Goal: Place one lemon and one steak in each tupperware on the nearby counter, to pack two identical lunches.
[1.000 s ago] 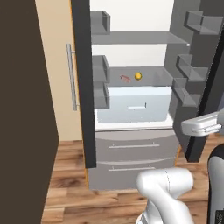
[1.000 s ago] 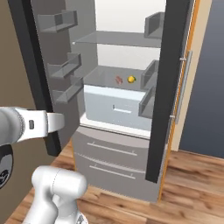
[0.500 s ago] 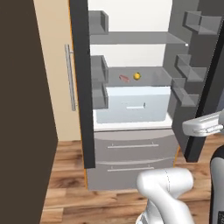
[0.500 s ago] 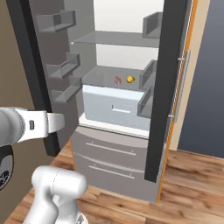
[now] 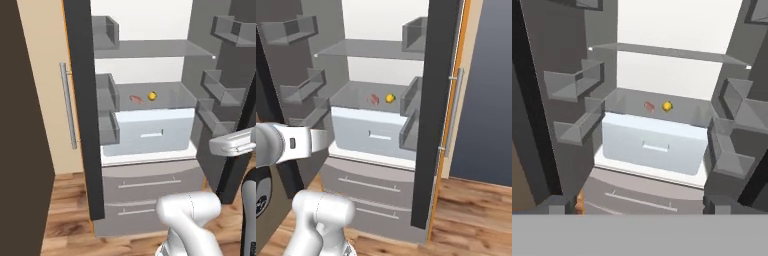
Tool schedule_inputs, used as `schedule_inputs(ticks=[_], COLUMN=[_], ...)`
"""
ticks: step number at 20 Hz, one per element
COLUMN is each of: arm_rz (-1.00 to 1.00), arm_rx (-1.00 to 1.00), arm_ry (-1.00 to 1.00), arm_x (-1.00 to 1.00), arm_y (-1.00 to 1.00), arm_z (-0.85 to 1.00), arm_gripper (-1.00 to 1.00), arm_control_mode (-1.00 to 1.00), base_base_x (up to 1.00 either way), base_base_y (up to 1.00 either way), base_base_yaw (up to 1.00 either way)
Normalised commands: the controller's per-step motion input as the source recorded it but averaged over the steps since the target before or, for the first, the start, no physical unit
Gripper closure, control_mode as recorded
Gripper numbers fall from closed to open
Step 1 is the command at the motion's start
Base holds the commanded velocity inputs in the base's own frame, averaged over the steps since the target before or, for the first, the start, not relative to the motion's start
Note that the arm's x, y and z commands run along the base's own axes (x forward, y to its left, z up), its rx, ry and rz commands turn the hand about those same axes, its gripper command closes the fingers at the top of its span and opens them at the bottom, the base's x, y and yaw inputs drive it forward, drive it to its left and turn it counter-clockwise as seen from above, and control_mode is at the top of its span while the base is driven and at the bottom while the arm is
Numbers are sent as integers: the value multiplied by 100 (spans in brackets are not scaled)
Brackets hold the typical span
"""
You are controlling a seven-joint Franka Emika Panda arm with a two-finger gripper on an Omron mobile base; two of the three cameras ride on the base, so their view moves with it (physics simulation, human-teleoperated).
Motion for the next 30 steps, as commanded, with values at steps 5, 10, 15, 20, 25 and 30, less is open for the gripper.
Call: schedule_inputs(ticks=[5,10,15,20,25,30], arm_rz=[0,0,0,0,-6,-8], arm_rx=[0,0,0,0,-9,-7], arm_ry=[0,0,0,0,15,19], arm_x=[0,0,0,0,28,50], arm_y=[0,0,0,0,43,39], arm_z=[0,0,0,0,-40,-38], arm_gripper=[-100,-100,-100,-100,-100,-100], arm_control_mode=[100,100,100,100,-100,-100], base_base_x=[65,62,58,42,7,0], base_base_y=[2,21,22,27,10,0], base_base_yaw=[-19,-11,-7,-4,-1,0])
